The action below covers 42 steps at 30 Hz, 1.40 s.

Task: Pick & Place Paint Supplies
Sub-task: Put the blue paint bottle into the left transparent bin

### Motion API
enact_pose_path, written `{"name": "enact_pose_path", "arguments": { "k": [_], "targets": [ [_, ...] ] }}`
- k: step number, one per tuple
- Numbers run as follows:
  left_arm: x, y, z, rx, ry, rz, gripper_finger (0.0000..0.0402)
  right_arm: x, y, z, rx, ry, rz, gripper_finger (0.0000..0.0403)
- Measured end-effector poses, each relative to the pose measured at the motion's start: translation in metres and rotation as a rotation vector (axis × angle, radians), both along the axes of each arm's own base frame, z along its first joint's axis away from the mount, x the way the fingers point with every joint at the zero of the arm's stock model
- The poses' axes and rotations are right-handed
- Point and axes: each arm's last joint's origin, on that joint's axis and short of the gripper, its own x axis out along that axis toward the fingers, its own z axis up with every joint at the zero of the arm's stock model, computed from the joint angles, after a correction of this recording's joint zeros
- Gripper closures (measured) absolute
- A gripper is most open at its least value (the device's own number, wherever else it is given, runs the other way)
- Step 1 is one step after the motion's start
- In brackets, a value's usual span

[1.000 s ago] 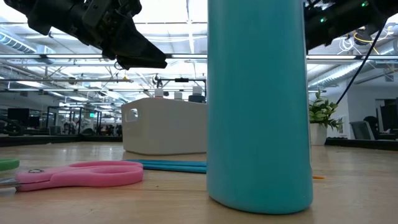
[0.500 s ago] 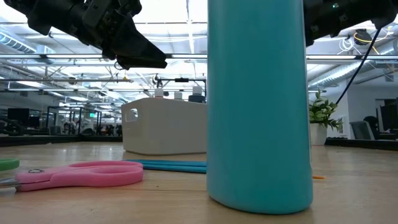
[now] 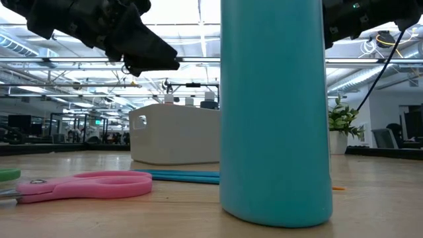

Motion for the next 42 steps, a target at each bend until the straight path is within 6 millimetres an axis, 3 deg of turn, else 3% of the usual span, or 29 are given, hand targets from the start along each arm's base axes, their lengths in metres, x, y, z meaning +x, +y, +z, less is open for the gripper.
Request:
{"name": "enact_pose_path", "arguments": {
  "k": [9, 14, 27, 33, 42],
  "targets": [
    [0.021, -0.04, -0.013, 0.135, -0.006, -0.215, 0.0096, 0.0, 0.0, 0.0, -0.016, 0.005, 0.005, 0.0221],
    [0.032, -0.065, -0.023, 0.121, 0.023, -0.403, 0.0066, 0.0, 0.001, 0.0, -0.005, 0.006, 0.049, 0.0222],
    [0.064, -0.1, -0.065, 0.052, 0.047, -0.429, 0.0062, 0.001, 0.009, 0.004, -0.042, -0.027, 0.166, 0.0228],
    [0.072, -0.119, -0.082, 0.059, 0.062, -0.464, 0.0062, 0.003, 0.032, 0.008, -0.06, -0.122, 0.257, 0.0231],
    [0.087, -0.144, -0.098, 0.13, 0.051, -0.507, 0.0062, 0.01, 0.069, -0.008, -0.107, -0.166, 0.387, 0.0234]
  ]
}}
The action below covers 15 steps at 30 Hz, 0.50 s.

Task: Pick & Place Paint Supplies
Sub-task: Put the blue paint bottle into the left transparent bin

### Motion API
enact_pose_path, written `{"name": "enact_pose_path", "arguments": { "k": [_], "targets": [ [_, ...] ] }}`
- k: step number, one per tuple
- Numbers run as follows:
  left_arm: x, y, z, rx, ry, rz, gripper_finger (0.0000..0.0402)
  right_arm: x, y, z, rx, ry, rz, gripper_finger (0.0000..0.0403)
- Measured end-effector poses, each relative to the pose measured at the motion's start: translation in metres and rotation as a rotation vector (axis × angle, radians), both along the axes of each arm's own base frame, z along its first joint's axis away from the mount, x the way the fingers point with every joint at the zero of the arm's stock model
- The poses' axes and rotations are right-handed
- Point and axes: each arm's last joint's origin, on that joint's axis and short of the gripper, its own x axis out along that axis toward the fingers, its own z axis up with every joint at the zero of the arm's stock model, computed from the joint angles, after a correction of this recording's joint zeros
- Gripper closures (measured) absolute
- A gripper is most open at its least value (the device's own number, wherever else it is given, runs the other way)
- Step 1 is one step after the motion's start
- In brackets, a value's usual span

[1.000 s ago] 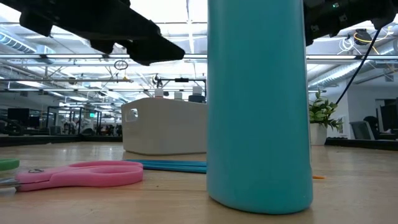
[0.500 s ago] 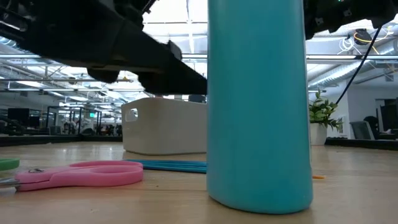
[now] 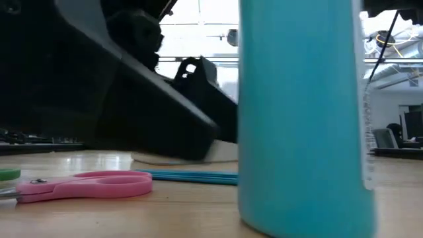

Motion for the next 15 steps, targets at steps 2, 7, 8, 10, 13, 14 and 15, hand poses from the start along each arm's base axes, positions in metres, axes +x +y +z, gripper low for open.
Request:
{"name": "enact_pose_path", "arguments": {
  "k": [2, 7, 8, 10, 13, 14, 15],
  "targets": [
    [0.004, -0.003, -0.002, 0.0, -0.004, -0.002, 0.0062, 0.0, 0.005, -0.003, -0.001, -0.007, 0.016, 0.0234],
    [0.015, -0.009, -0.002, -0.019, -0.012, 0.011, 0.0062, 0.003, 0.012, -0.008, 0.012, -0.016, 0.025, 0.0234],
    [0.017, -0.01, 0.0, -0.031, -0.021, 0.017, 0.0062, 0.003, 0.012, -0.009, 0.014, -0.011, 0.026, 0.0234],
    [0.021, -0.011, 0.004, -0.051, -0.041, 0.02, 0.0062, 0.003, 0.014, -0.011, 0.033, -0.003, 0.033, 0.0234],
    [0.024, -0.014, 0.01, -0.099, -0.046, 0.035, 0.0062, 0.002, 0.015, -0.011, 0.058, 0.003, 0.036, 0.0234],
    [0.025, -0.014, 0.011, -0.117, -0.044, 0.041, 0.0062, 0.002, 0.015, -0.011, 0.058, 0.006, 0.037, 0.0234],
    [0.027, -0.014, 0.013, -0.13, -0.041, 0.048, 0.0062, 0.002, 0.016, -0.011, 0.058, 0.007, 0.04, 0.0234]
  ]
}}
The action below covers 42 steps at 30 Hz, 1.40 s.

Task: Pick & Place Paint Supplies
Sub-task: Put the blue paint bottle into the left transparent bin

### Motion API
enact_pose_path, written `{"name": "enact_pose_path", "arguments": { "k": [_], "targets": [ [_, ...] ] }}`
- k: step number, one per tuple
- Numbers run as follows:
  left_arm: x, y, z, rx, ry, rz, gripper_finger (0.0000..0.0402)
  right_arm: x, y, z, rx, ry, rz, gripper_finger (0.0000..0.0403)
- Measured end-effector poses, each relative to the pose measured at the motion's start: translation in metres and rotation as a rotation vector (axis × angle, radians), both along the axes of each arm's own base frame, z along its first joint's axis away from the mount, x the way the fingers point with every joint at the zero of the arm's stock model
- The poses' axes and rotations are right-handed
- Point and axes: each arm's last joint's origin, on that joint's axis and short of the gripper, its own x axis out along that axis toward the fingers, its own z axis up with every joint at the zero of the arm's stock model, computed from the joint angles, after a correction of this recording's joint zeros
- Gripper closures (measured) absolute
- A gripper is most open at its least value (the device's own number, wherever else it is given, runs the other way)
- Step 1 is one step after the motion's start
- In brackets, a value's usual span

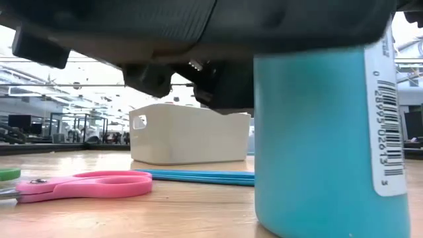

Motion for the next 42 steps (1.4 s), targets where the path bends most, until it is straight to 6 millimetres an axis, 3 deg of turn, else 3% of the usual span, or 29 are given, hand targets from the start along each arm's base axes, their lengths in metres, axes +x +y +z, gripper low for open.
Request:
{"name": "enact_pose_path", "arguments": {
  "k": [26, 34, 42],
  "targets": [
    [0.003, 0.002, 0.002, 0.107, -0.06, 0.032, 0.0062, -0.001, 0.002, 0.002, -0.022, -0.017, 0.011, 0.0234],
    [0.005, -0.002, -0.02, 0.064, -0.055, 0.002, 0.0062, -0.001, 0.002, 0.002, -0.022, -0.018, 0.011, 0.0234],
    [0.008, -0.001, -0.018, 0.051, -0.097, 0.038, 0.0064, -0.001, 0.002, 0.002, -0.022, -0.017, 0.012, 0.0234]
  ]
}}
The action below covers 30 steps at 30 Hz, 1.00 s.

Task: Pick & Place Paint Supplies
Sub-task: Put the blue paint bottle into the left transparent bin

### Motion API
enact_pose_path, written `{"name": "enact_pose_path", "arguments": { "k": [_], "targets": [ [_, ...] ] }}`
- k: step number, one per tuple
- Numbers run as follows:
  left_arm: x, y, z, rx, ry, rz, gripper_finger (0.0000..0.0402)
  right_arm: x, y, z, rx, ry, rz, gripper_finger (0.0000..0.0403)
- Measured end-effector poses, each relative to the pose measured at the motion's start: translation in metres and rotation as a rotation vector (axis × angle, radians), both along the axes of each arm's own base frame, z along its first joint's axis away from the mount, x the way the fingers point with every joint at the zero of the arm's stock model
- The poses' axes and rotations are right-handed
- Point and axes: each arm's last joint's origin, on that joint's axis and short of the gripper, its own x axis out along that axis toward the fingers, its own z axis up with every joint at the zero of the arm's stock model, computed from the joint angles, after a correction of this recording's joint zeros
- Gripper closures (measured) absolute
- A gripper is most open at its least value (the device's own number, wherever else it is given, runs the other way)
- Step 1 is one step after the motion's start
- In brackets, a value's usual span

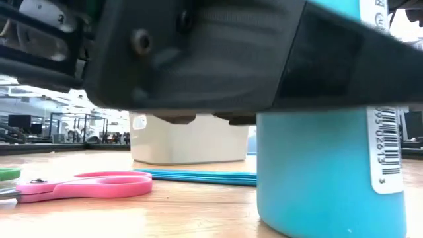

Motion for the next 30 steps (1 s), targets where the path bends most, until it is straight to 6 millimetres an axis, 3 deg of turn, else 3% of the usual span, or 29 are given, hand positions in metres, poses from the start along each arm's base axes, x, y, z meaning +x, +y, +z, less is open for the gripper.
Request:
{"name": "enact_pose_path", "arguments": {
  "k": [3, 11, 17, 22, 30],
  "targets": [
    [0.0, 0.0, 0.0, -0.002, -0.001, -0.007, 0.0085, 0.0, 0.0, 0.0, 0.0, 0.0, 0.0, 0.0234],
    [0.0, 0.0, 0.0, -0.049, 0.024, 0.007, 0.0202, 0.0, 0.0, 0.0, -0.001, 0.001, 0.0, 0.0234],
    [0.0, 0.0, 0.007, -0.048, 0.021, 0.019, 0.0212, 0.0, 0.0, 0.0, -0.001, 0.002, 0.0, 0.0234],
    [-0.001, 0.003, 0.036, -0.058, -0.015, 0.069, 0.0197, 0.0, 0.0, -0.001, -0.004, 0.006, 0.0, 0.0234],
    [-0.017, 0.015, 0.098, 0.015, 0.03, 0.14, 0.0219, 0.0, 0.0, 0.0, -0.016, 0.002, 0.0, 0.0234]
  ]
}}
